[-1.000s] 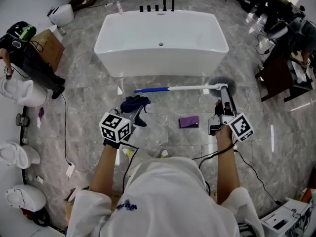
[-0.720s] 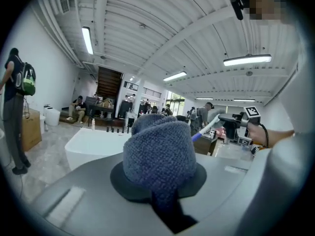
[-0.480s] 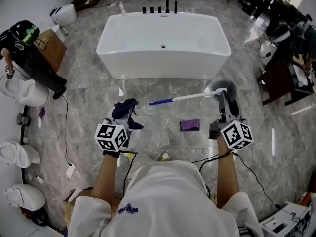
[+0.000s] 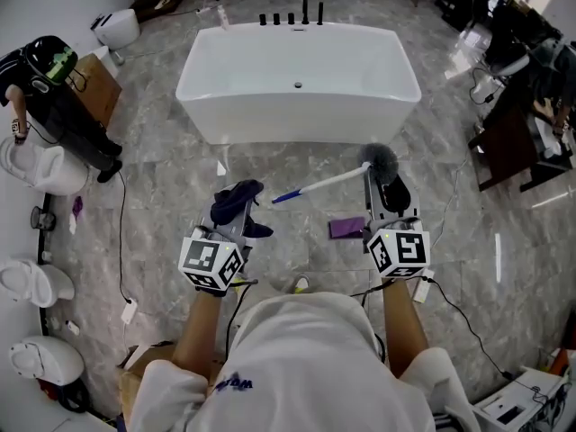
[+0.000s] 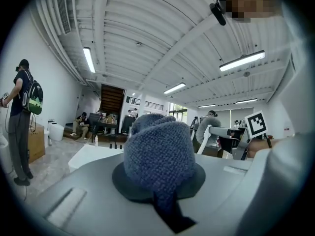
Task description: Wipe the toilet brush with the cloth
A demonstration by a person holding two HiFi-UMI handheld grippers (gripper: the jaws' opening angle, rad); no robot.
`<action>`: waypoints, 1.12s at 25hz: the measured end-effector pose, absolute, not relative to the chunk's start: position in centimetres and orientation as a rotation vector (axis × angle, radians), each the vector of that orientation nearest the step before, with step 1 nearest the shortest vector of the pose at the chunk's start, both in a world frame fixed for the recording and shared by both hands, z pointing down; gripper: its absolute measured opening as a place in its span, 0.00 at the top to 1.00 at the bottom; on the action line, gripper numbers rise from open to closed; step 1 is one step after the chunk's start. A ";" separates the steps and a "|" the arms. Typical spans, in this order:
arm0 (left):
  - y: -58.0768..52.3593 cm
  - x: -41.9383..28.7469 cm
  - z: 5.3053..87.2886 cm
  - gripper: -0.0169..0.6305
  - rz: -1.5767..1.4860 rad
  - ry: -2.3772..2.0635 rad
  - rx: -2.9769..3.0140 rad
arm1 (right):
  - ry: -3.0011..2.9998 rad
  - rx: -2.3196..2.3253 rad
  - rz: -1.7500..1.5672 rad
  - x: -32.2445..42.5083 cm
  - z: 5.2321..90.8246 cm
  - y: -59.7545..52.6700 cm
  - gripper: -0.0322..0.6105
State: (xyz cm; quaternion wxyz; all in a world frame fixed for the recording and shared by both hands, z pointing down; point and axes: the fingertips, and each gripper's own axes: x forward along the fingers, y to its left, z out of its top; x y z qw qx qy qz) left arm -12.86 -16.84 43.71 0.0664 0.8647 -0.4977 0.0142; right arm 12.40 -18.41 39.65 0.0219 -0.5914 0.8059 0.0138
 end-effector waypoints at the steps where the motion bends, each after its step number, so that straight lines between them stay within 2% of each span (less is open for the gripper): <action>1: -16.7 -12.7 43.2 0.94 0.038 -1.506 2.623 | 2.510 -1.829 0.063 12.0 39.6 -18.3 0.73; 28: -16.4 -13.3 43.2 0.94 0.052 -1.548 2.636 | 2.536 -1.793 0.129 11.5 38.3 -17.7 0.73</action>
